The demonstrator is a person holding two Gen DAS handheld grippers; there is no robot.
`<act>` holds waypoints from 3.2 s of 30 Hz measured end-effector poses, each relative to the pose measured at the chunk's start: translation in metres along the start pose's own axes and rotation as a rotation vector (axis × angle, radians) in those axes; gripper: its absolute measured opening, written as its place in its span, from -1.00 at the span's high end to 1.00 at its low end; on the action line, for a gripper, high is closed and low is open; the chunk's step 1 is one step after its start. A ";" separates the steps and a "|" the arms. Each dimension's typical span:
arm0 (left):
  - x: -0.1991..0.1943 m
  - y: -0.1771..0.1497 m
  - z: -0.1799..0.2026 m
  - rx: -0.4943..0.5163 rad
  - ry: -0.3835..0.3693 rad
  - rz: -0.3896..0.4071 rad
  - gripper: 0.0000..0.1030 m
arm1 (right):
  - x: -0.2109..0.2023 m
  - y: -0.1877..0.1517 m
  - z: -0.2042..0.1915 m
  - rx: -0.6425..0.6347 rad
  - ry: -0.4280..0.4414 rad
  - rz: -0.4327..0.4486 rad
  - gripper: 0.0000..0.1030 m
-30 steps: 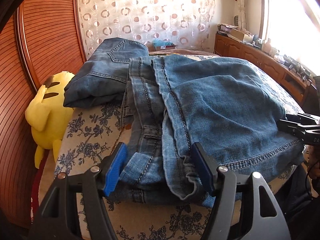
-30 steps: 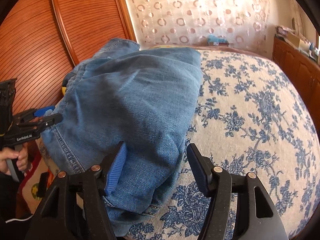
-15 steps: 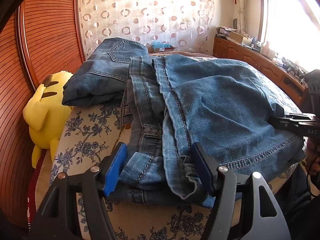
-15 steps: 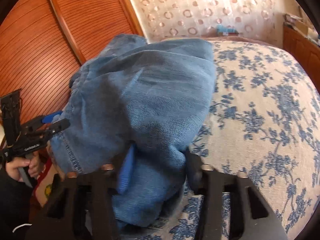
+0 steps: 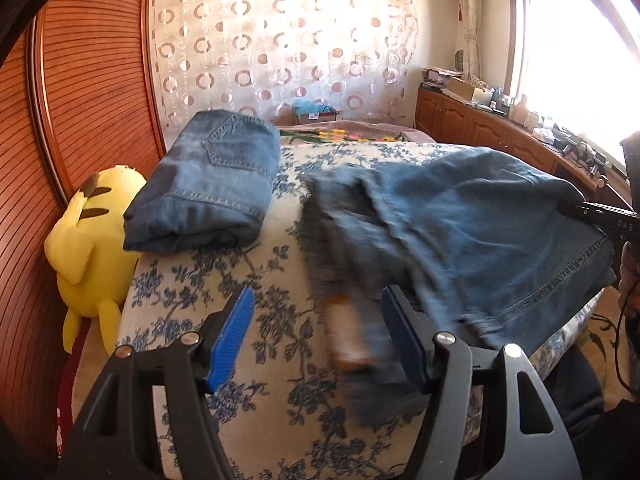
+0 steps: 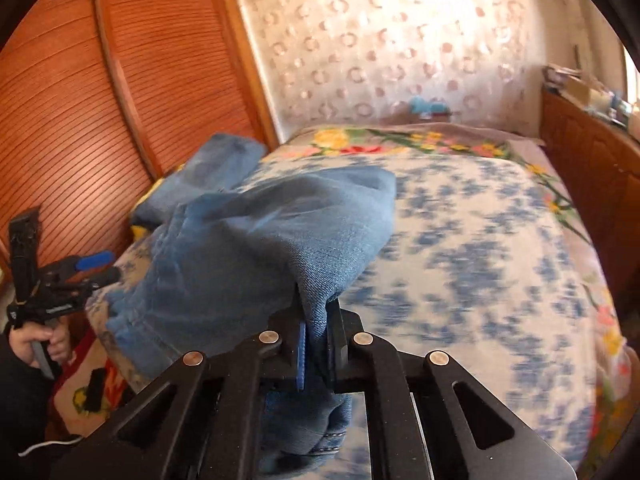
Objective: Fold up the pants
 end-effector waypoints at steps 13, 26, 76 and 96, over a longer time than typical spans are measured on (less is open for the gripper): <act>0.003 0.036 0.062 0.052 -0.118 0.026 -0.30 | -0.029 -0.033 0.068 0.058 -0.151 -0.079 0.61; 0.013 0.040 0.144 0.165 -0.209 -0.015 -0.30 | -0.044 -0.065 0.063 0.111 -0.108 -0.107 -0.05; -0.008 0.018 0.002 -0.079 -0.041 0.000 -0.30 | 0.032 0.029 -0.112 -0.125 0.170 0.003 0.74; -0.012 0.025 -0.001 -0.097 -0.048 0.012 -0.30 | 0.075 -0.028 -0.155 -0.182 0.274 -0.177 0.58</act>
Point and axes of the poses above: each gripper's, at about its wrist camera, not at the fingertips, and x roughly the way its jaws point, z to its right, y to its top, the point moved 4 cm from there along x, roughly the way its jaws point, and after that the axes turned 12 degrees about y, right-handed, at the moved point
